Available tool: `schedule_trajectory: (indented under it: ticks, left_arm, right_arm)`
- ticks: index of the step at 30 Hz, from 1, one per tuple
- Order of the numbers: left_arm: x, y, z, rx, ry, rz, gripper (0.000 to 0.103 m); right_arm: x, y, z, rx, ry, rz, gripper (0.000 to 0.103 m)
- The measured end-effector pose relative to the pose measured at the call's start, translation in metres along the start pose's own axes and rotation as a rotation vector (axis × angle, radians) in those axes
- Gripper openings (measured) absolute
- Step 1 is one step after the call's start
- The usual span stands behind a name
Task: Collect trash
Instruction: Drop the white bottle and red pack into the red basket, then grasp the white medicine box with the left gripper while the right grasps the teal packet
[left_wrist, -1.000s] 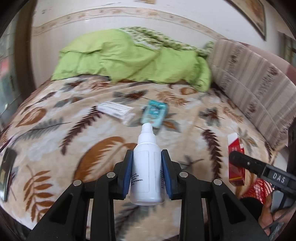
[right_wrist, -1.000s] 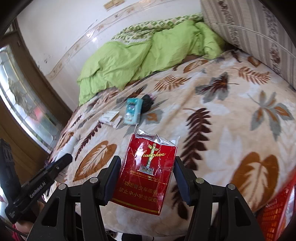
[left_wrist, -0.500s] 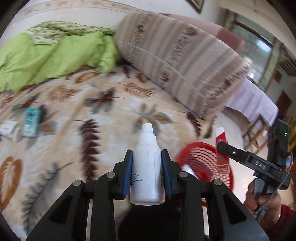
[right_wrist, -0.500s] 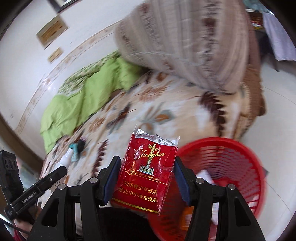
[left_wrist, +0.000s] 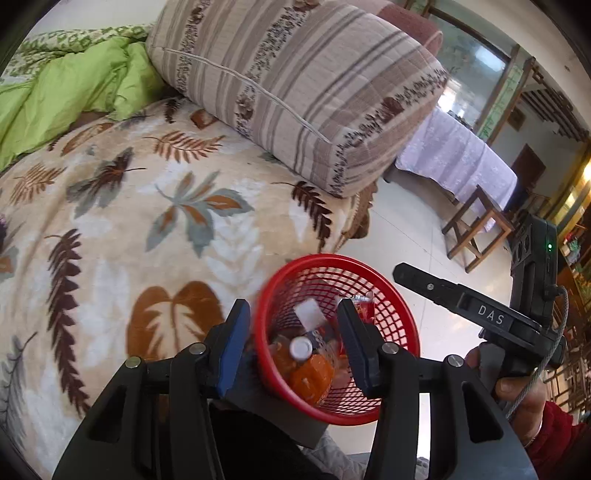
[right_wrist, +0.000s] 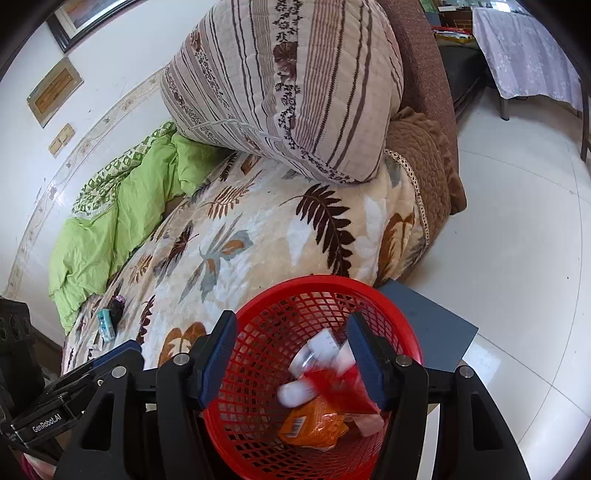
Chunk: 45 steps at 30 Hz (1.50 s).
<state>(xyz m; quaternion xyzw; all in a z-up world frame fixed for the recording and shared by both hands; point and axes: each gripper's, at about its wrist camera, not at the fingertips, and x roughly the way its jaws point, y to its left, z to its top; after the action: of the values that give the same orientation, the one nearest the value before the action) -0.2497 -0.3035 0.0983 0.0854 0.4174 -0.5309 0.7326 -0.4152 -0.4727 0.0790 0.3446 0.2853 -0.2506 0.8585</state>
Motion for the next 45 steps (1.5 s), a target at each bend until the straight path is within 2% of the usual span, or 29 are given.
schedule_trajectory:
  ticks: [2, 7, 12, 17, 19, 23, 27, 30, 37, 38, 41, 45]
  left_arm:
    - [-0.012, 0.016, -0.001, -0.025, -0.024, 0.03, 0.05]
    - [-0.047, 0.066, -0.01, -0.08, -0.09, 0.172, 0.052]
    - [-0.087, 0.129, -0.029, -0.178, -0.136, 0.334, 0.053]
    - [-0.127, 0.197, -0.064, -0.309, -0.157, 0.492, 0.055]
    - [-0.142, 0.223, -0.077, -0.381, -0.164, 0.521, 0.055]
    - [-0.168, 0.265, -0.098, -0.491, -0.185, 0.589, 0.055]
    - [-0.188, 0.291, -0.109, -0.556, -0.214, 0.602, 0.055]
    - [-0.198, 0.307, -0.116, -0.592, -0.228, 0.611, 0.055]
    - [-0.21, 0.333, -0.123, -0.648, -0.247, 0.623, 0.055]
    - [-0.211, 0.336, -0.123, -0.652, -0.247, 0.625, 0.056]
    - [-0.213, 0.345, -0.121, -0.656, -0.246, 0.633, 0.056]
    - [-0.212, 0.357, -0.109, -0.657, -0.248, 0.641, 0.061]
  right_arm:
    - [0.005, 0.009, 0.001, -0.008, 0.009, 0.02, 0.065]
    - [0.027, 0.058, -0.004, -0.082, 0.049, 0.103, 0.065]
    - [0.059, 0.128, -0.017, -0.213, 0.119, 0.192, 0.065]
    - [0.099, 0.206, -0.033, -0.319, 0.207, 0.288, 0.065]
    - [0.117, 0.241, -0.042, -0.366, 0.25, 0.336, 0.065]
    - [0.15, 0.299, -0.058, -0.437, 0.301, 0.374, 0.065]
    - [0.191, 0.349, -0.07, -0.473, 0.348, 0.395, 0.065]
    - [0.23, 0.38, -0.077, -0.479, 0.375, 0.399, 0.065]
    - [0.304, 0.423, -0.089, -0.444, 0.443, 0.393, 0.065]
    - [0.311, 0.428, -0.092, -0.451, 0.446, 0.387, 0.062]
    - [0.317, 0.434, -0.098, -0.429, 0.449, 0.437, 0.013]
    - [0.285, 0.427, -0.1, -0.418, 0.392, 0.473, 0.011]
